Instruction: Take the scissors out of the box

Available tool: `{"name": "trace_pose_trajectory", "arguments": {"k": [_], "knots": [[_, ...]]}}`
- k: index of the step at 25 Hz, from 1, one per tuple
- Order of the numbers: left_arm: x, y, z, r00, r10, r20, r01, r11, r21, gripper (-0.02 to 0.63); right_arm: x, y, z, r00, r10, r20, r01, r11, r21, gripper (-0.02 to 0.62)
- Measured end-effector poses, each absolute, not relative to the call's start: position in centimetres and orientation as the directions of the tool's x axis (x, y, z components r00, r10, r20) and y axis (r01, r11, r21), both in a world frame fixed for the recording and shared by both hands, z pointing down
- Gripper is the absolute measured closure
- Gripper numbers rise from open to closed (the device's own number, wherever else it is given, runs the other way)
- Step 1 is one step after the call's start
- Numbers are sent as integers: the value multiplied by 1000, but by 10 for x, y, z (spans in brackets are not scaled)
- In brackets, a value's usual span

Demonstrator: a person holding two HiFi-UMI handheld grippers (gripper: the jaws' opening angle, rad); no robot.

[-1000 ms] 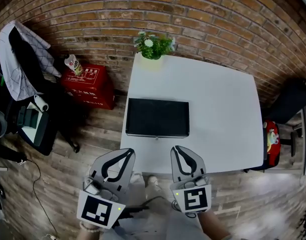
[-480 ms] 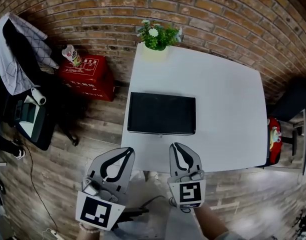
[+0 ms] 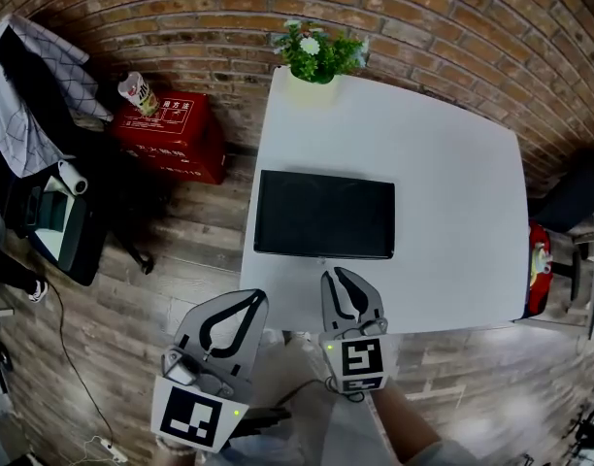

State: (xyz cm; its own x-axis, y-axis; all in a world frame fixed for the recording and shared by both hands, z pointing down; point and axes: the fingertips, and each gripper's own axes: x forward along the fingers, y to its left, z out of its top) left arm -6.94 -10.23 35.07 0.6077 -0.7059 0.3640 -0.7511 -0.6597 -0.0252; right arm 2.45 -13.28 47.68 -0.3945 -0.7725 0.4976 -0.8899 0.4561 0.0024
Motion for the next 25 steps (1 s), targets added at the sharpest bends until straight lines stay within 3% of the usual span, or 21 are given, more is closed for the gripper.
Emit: {"name": "trace_pose_trajectory", "arguments": {"k": [10, 14, 25], "knots": [[-77, -108, 367, 615, -694, 374, -748, -664, -2, 592, 20, -141, 508, -343, -747, 570, -916, 400, -27, 545], [-79, -112, 370, 618, -685, 386, -740, -672, -8, 592, 18, -147, 517, -339, -730, 594, -921, 387, -50, 486], [-79, -118, 375, 622, -678, 393, -738, -675, 3, 592, 16, -154, 525, -333, -710, 620, -930, 355, -93, 485]]}}
